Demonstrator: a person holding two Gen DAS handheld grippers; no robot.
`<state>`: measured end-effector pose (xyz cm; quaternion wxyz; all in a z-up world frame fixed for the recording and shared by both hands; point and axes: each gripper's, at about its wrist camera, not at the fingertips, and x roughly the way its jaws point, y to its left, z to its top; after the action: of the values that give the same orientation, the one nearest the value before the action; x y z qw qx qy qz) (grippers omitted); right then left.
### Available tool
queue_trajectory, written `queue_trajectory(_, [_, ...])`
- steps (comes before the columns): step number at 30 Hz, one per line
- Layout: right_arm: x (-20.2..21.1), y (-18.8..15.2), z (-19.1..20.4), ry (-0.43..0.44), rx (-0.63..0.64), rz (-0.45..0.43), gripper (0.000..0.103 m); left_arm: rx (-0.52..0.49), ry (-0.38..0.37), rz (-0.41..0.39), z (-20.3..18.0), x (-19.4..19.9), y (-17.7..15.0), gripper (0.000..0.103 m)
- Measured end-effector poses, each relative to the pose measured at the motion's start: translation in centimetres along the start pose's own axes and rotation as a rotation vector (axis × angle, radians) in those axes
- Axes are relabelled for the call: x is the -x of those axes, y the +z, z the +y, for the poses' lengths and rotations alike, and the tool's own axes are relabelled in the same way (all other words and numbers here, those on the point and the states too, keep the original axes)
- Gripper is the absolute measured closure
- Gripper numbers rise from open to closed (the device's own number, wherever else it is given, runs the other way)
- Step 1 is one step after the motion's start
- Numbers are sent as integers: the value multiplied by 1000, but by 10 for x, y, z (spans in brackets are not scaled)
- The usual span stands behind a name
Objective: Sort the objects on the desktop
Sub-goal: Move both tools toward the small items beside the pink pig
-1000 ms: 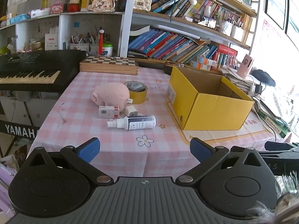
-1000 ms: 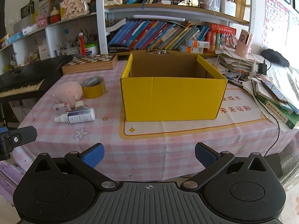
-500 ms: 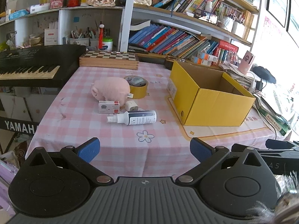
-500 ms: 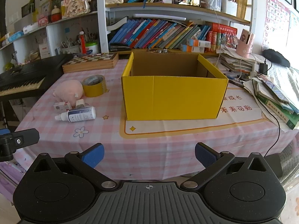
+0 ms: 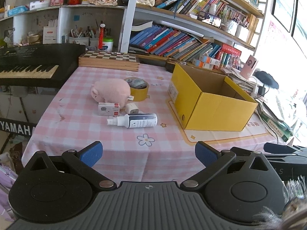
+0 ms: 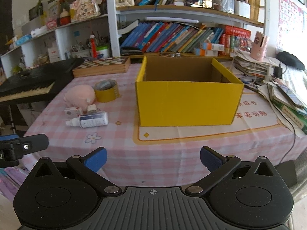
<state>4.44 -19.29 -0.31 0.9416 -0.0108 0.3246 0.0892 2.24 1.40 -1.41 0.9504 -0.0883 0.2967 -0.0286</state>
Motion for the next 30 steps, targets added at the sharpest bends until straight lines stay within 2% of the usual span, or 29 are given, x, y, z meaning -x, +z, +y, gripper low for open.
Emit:
queue_trajectory(9, [-5, 3, 7, -3, 32, 8, 0, 18, 6, -5, 3, 0, 1, 0])
queue_trajectory(16, [-7, 4, 11, 27, 42, 9, 0, 19, 50, 2, 9, -1, 3, 0])
queue_trajectory(30, [-13, 10, 19, 65, 82, 5, 0, 37, 50, -12, 15, -7, 10, 0])
